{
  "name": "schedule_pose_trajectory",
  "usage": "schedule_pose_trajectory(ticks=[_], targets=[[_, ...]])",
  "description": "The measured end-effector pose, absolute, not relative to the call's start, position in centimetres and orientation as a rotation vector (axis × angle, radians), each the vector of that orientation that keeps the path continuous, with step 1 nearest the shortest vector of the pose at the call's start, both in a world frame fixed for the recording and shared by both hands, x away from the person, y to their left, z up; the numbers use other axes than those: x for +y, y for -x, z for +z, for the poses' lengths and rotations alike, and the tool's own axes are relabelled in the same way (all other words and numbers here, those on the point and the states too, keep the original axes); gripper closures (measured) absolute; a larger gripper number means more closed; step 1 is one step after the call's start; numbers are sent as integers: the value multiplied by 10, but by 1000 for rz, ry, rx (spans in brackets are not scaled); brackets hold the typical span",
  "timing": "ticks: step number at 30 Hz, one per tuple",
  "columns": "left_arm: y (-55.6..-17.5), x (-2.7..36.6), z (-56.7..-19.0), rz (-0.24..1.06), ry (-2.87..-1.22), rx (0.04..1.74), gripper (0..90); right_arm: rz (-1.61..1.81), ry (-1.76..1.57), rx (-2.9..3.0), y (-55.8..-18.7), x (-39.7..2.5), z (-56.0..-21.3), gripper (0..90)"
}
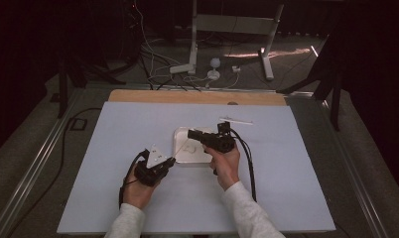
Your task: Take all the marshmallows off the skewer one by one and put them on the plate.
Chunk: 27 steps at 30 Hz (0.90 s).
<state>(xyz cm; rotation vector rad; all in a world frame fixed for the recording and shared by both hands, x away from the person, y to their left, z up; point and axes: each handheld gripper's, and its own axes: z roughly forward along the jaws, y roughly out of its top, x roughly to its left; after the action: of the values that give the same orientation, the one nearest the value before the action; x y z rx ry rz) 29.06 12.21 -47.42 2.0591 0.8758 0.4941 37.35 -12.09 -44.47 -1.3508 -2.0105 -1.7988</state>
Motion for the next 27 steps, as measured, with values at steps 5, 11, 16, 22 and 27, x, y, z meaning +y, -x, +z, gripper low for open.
schedule_pose_trajectory(ticks=[5, 11, 16, 22, 27], targets=[[-290, 122, -473, 521, -2071, 871, 900, -1810, 1363, -1990, -374, -122, -445, 789], [-290, 124, -473, 521, -2077, 859, 900, -1800, 1376, -1993, -376, -123, -445, 788], [-288, 122, -471, 550, -2083, 849, 900, -1798, 1384, -1991, -377, -124, -444, 788], [-288, 123, -470, 571, -2101, 842, 900, -1813, 1370, -1976, -378, -128, -444, 789], [-288, 124, -471, 572, -2092, 849, 900, -1820, 1369, -1972, -378, -128, -445, 789]])
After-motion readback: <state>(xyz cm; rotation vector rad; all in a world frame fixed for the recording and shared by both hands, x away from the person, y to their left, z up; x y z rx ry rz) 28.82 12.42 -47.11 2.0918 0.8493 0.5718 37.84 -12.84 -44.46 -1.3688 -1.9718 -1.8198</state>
